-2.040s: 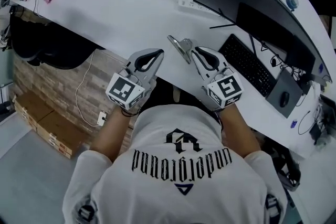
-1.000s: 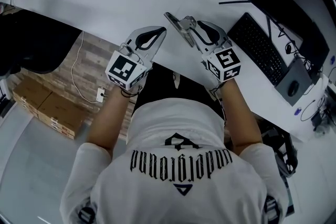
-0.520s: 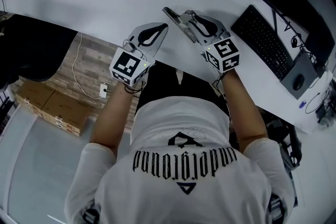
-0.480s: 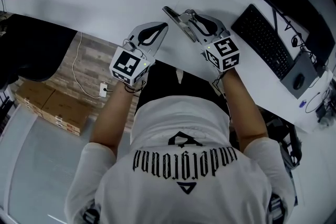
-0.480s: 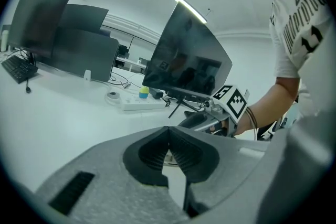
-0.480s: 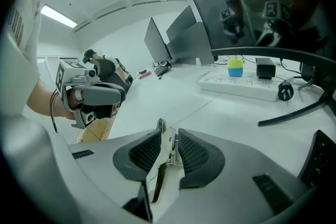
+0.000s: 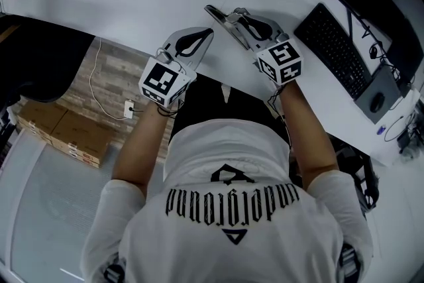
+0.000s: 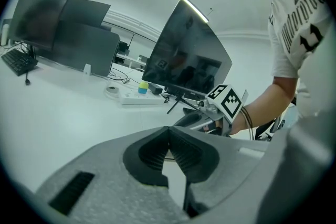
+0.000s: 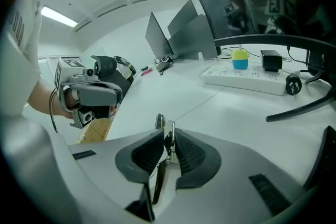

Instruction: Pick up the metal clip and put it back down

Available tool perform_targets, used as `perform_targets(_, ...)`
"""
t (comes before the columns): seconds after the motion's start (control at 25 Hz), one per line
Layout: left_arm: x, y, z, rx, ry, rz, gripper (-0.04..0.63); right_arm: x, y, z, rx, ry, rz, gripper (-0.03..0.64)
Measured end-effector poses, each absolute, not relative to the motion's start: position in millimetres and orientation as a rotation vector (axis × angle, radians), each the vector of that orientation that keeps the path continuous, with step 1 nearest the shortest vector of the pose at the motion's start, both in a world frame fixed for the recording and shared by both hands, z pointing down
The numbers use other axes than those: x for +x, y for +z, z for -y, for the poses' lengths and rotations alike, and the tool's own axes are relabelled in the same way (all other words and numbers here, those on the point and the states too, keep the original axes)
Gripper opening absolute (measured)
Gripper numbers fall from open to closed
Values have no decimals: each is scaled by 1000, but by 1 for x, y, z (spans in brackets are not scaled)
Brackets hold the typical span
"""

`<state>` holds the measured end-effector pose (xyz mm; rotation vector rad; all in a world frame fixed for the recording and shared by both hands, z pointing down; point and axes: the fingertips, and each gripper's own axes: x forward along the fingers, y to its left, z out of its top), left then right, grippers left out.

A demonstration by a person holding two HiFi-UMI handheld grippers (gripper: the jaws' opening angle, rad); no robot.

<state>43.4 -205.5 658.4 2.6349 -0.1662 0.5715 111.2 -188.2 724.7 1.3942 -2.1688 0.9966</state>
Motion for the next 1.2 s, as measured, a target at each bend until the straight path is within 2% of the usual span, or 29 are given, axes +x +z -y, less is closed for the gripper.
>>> perform_targets(0.44, 37, 652, 194, 2638, 558, 179, 15, 91, 708, 185, 1333, 932, 2236, 28)
perform_targets(1.2, 32, 584, 148, 2697, 465, 323, 14, 81, 617, 143, 1266, 672, 2362, 24)
